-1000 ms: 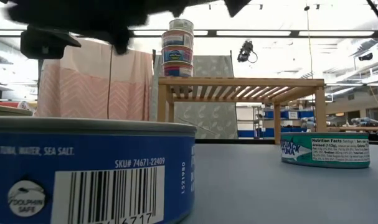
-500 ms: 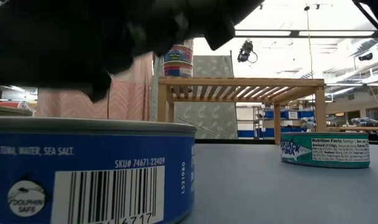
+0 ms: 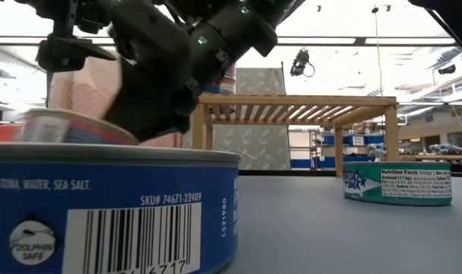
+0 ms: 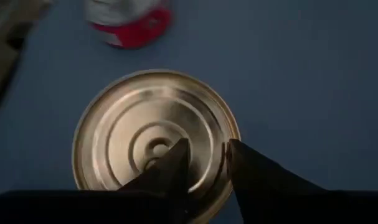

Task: Stack canned seafood by type on shelf
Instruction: Stack the blue tuna can on top of the other blue tuna cans on the shelf

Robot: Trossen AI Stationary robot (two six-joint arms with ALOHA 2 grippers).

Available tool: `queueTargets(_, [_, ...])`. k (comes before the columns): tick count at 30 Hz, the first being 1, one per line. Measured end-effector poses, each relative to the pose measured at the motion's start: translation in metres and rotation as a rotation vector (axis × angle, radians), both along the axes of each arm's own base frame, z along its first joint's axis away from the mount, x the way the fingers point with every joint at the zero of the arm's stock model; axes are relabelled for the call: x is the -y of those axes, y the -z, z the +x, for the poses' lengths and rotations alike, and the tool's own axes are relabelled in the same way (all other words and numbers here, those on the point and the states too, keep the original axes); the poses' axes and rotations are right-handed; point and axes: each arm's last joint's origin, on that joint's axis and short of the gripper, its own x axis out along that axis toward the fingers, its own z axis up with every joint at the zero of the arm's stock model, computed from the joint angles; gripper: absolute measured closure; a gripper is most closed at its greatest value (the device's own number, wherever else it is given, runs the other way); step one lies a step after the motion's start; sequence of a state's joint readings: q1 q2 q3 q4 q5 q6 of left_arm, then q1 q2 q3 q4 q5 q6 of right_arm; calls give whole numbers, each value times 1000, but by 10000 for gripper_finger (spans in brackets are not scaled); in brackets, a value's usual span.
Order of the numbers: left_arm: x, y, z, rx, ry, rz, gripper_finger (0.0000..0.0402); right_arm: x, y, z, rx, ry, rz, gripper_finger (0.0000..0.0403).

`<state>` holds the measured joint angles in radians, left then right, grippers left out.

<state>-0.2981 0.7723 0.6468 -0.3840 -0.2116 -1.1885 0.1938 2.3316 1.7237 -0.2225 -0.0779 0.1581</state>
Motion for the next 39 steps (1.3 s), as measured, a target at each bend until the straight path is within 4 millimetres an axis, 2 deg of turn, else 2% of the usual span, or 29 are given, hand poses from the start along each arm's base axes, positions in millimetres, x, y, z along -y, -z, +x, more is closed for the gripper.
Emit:
queueTargets(6, [0,0,0,0,-3,6,90,41,2,-12,-166,126,-119,280])
queueTargets(10, [-1,0,0,0,-24,21,90,58,-8,-19,-220,158,-210,280])
queueTargets(12, [-1,0,0,-1,-26,22,90,65,-16,-25,-253,163,-213,280])
queueTargets(15, [-2,3,-2,-35,-31,32,90,70,-42,-31,-234,160,-218,280])
queueTargets(22, [-13,27,-37,-397,23,220,90,65,-97,-46,-121,158,-205,284])
queueTargets(25, [-17,18,-47,-478,80,362,90,61,-110,-49,-84,176,-203,284])
queueTargets(29, [-19,-9,-57,-583,207,483,90,52,-109,-50,-91,186,-184,285])
queueTargets(32, [-16,-20,-60,-651,326,531,90,45,-106,-49,-91,167,-179,286])
queueTargets(36, [-9,-15,-54,-731,456,563,90,37,-98,-47,-103,150,-181,286])
queueTargets(39, [-2,-2,-45,-784,514,594,90,34,-94,-44,-96,153,-173,286])
